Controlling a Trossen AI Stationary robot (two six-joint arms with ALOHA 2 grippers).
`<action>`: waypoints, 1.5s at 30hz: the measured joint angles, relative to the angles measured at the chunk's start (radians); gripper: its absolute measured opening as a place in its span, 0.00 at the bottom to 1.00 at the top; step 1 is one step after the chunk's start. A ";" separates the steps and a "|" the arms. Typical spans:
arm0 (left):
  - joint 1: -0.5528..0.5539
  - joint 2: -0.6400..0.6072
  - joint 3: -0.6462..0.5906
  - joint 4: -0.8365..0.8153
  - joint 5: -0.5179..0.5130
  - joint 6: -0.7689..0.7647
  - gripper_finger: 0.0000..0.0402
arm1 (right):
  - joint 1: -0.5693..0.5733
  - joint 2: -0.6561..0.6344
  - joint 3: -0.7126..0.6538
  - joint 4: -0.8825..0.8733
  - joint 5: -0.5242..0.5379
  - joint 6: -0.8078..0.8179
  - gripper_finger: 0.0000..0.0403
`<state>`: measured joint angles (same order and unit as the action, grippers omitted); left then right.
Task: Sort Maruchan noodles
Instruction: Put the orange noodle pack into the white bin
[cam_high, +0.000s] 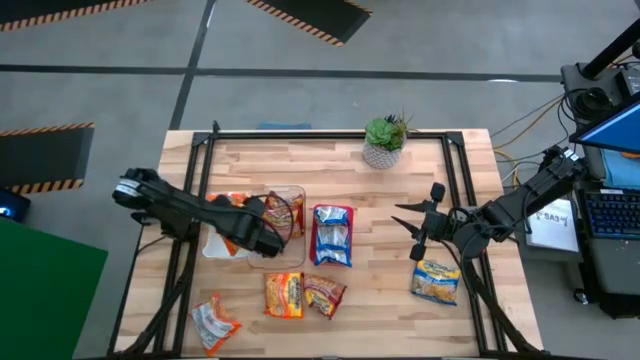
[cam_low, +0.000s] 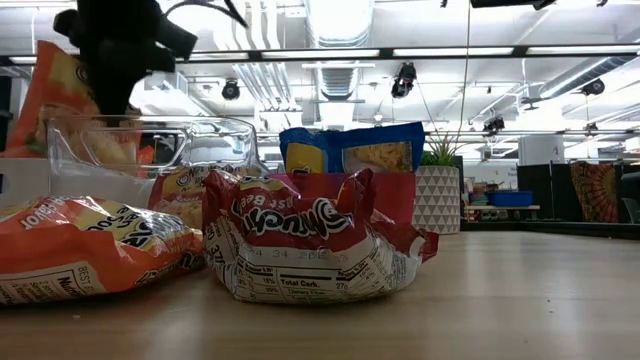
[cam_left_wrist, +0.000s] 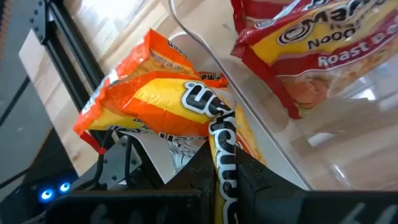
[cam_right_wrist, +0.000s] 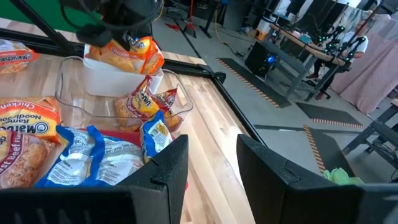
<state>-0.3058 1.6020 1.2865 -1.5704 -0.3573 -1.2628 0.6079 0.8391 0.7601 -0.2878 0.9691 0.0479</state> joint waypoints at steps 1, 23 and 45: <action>0.000 0.014 0.000 0.000 0.000 -0.004 0.01 | 0.000 0.000 0.000 0.000 0.000 0.000 0.31; 0.000 0.184 0.000 0.097 0.035 -0.047 0.03 | 0.000 0.000 0.000 0.000 0.000 -0.007 0.31; -0.007 0.180 0.077 0.007 0.048 0.126 0.32 | 0.000 0.000 0.000 0.010 -0.002 0.123 0.31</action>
<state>-0.3126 1.7819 1.3637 -1.5631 -0.3089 -1.1363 0.6079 0.8394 0.7601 -0.2780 0.9673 0.1713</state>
